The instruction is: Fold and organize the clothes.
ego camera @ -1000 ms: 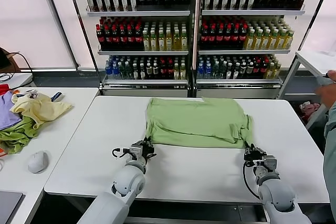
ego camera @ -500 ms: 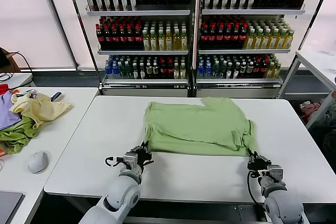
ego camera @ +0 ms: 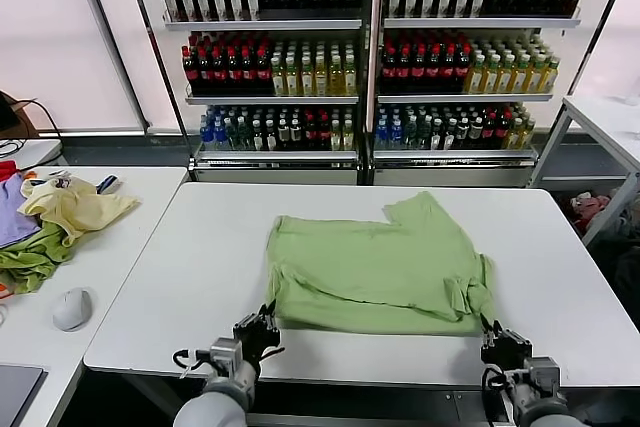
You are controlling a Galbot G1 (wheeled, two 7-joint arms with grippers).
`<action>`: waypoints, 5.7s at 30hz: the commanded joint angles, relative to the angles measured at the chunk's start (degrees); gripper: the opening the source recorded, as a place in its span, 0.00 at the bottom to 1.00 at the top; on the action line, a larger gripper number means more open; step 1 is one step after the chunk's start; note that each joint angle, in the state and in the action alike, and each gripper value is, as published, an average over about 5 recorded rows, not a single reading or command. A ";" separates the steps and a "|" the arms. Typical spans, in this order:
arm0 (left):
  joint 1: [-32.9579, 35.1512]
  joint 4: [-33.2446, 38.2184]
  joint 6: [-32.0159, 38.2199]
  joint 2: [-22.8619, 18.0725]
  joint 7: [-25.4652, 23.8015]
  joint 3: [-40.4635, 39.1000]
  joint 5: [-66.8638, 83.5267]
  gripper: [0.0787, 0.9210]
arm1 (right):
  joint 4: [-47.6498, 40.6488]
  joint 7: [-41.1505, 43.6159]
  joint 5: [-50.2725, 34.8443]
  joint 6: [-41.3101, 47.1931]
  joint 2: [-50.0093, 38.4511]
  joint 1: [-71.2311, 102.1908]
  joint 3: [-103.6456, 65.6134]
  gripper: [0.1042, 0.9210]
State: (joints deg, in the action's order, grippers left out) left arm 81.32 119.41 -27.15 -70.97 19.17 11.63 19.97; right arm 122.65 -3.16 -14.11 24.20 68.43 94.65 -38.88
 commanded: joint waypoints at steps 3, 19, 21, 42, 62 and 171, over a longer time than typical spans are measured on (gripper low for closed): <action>9.02 7.57 -0.40 0.57 -2.49 6.65 -2.03 0.13 | 8.30 -0.14 1.70 -1.67 0.66 4.79 -1.38 0.24; -20.29 -11.88 0.16 4.20 0.12 -0.49 6.90 0.65 | -12.55 -4.17 -8.48 2.94 -6.69 -29.68 7.37 0.80; -24.71 -16.41 0.02 3.54 0.47 -2.87 6.82 0.72 | -17.65 -4.39 -8.84 3.23 -6.70 -34.86 10.35 0.86; -48.83 -45.64 -1.16 -4.32 3.36 -11.42 7.35 0.88 | -51.44 -2.56 -7.92 5.94 -0.89 -63.89 25.31 0.88; -51.25 -50.49 -5.15 -5.06 3.87 -14.41 13.49 0.88 | -71.17 1.77 -7.10 6.45 5.03 -73.27 27.81 0.88; -12.66 -15.71 -5.06 -1.83 7.06 -0.34 5.08 0.43 | -2.08 -1.46 -9.64 6.62 0.53 -15.02 5.52 0.88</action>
State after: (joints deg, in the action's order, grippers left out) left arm 68.04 104.62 -30.08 -72.74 26.40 9.17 19.11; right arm 119.91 -4.50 -22.43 30.87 68.87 79.21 -33.25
